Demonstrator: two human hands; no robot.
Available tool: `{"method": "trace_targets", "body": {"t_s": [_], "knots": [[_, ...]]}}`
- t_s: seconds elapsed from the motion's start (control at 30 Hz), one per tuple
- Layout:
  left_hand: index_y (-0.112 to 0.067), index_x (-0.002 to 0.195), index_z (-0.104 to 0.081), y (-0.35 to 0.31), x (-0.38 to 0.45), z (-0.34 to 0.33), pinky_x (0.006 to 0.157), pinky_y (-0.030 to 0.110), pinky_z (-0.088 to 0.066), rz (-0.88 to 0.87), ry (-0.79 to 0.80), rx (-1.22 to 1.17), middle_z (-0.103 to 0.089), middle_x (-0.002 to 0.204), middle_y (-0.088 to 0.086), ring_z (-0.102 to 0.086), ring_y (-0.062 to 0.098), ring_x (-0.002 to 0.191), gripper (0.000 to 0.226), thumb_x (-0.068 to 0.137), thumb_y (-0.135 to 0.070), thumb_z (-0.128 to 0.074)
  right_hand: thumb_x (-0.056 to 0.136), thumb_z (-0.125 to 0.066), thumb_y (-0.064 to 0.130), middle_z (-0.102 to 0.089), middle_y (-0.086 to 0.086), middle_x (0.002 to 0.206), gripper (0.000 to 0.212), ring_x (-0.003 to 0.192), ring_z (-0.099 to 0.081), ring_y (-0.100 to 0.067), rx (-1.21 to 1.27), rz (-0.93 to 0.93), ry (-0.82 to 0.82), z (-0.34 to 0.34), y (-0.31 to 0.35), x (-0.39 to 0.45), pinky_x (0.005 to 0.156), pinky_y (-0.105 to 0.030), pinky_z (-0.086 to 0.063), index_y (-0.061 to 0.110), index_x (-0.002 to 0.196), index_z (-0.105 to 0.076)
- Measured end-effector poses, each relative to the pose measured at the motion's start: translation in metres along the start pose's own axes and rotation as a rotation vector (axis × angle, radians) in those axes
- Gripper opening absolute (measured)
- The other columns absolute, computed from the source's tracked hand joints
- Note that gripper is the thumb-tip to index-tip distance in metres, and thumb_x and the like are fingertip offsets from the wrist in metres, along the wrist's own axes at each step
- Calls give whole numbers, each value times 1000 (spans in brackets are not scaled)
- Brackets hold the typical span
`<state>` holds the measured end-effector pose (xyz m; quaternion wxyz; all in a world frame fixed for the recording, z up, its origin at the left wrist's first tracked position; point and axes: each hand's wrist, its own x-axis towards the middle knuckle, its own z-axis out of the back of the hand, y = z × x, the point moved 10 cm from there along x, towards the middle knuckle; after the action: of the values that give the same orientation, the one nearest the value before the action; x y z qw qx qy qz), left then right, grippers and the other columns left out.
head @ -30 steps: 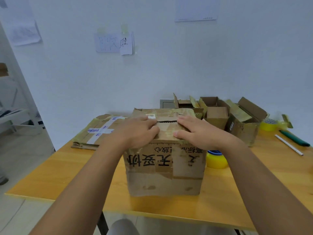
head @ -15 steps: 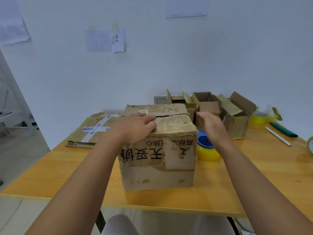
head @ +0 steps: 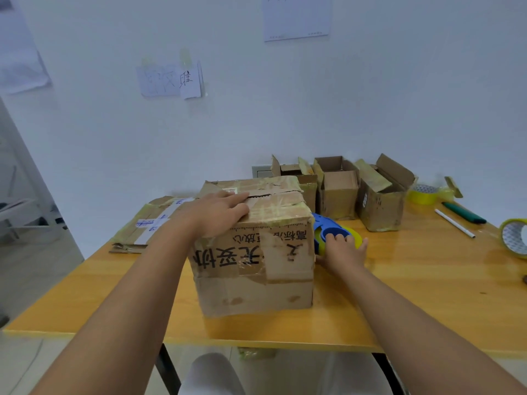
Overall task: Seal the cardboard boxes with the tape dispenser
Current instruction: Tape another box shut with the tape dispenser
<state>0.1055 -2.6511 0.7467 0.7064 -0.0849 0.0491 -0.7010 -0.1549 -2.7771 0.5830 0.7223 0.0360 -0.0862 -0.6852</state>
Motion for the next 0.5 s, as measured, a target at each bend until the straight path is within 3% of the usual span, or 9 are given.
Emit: {"method": "trace_targets", "body": {"t_s": [0.1, 0.2, 0.37, 0.5], "knots": [[-48, 153, -19, 1, 0, -1, 116, 48, -20, 3, 11, 7, -18, 164, -9, -18, 18, 149, 59, 95, -63, -21, 89, -58, 61, -58, 1, 130, 51, 133, -41, -25, 12, -15, -27, 1, 0, 3, 116, -67, 2, 25, 126, -52], [-48, 153, -19, 0, 1, 0, 115, 48, -21, 3, 12, 17, -18, 163, -10, -18, 17, 148, 58, 97, -61, -20, 89, -63, 54, -61, 2, 122, 44, 127, -47, -22, 93, 2, -76, 6, -5, 2, 119, -62, -3, 23, 119, -54], [-48, 153, -19, 0, 2, -1, 116, 48, -20, -9, 3, 20, -18, 163, -9, -18, 18, 148, 57, 98, -60, -20, 89, -67, 47, -58, 3, 108, 31, 121, -50, -24, 319, 38, -276, 60, -14, -12, 119, -54, -13, 24, 99, -48], [-47, 153, -19, 0, 3, 0, 117, 49, -19, -19, -5, 16, -18, 163, -8, -18, 18, 149, 57, 98, -61, -21, 87, -68, 44, -52, 4, 102, 38, 113, -53, -27, 496, 142, -460, 135, -9, -34, 114, -52, -26, 16, 110, -56]]}}
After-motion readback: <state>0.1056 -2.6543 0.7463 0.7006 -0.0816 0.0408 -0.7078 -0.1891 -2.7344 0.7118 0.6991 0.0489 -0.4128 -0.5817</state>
